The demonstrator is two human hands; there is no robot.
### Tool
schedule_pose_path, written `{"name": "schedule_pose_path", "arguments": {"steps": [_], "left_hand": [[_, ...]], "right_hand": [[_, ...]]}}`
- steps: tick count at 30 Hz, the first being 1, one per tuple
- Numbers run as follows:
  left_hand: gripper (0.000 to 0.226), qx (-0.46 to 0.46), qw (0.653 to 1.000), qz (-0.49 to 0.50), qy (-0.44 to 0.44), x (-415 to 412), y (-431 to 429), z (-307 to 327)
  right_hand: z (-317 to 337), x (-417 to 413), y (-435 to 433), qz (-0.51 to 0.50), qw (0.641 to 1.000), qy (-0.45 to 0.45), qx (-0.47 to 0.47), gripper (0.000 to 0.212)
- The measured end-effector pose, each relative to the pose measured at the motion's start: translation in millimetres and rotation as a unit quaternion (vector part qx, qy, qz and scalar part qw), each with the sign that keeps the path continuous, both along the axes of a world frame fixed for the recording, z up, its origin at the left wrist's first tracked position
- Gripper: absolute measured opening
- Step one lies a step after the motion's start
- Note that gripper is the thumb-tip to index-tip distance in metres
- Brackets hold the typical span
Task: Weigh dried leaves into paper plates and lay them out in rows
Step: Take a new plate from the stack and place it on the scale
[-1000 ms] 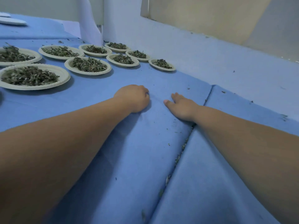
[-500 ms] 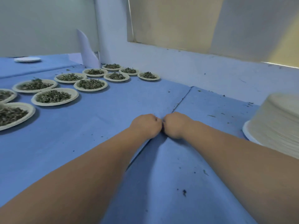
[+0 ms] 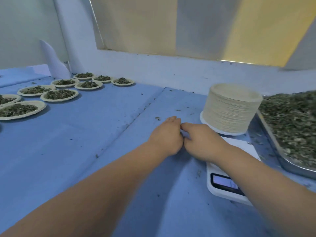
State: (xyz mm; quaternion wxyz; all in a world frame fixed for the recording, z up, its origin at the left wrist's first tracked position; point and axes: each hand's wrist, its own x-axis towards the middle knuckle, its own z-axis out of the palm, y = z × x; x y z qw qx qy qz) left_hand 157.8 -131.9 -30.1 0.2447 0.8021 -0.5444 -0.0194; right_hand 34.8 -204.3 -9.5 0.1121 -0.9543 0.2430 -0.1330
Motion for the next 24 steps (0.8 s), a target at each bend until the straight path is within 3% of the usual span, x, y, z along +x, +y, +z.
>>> {"name": "schedule_pose_path", "arguments": {"steps": [3,5,10,15,19,24], "left_hand": [[0.054,-0.019,0.999,-0.046,-0.012,-39.8,-24.1,12.1],[0.065,-0.056,0.995,-0.075,-0.032,-63.8,-38.3,23.7],[0.064,-0.131,0.981,-0.106,-0.092,-99.8,-75.5,52.3],[0.053,-0.075,0.974,-0.098,-0.191,-108.7,-122.0,79.8],[0.031,0.030,0.969,-0.049,-0.240,-103.1,-142.2,94.7],[0.033,0.038,0.962,-0.070,-0.261,-98.3,-145.5,97.0]], "right_hand": [[-1.9,-60.9,-13.0,-0.049,0.995,-0.081,0.007,0.044],[-4.3,-99.9,-25.8,-0.089,0.989,-0.117,-0.011,0.047],[-16.4,-179.5,-61.4,-0.216,0.962,-0.165,-0.027,0.042],[-24.0,-209.0,-85.6,-0.330,0.938,-0.081,-0.074,0.033],[-27.6,-206.3,-85.8,-0.356,0.925,0.017,-0.132,0.049],[-29.2,-206.8,-86.3,-0.355,0.927,0.010,-0.122,0.053]]}}
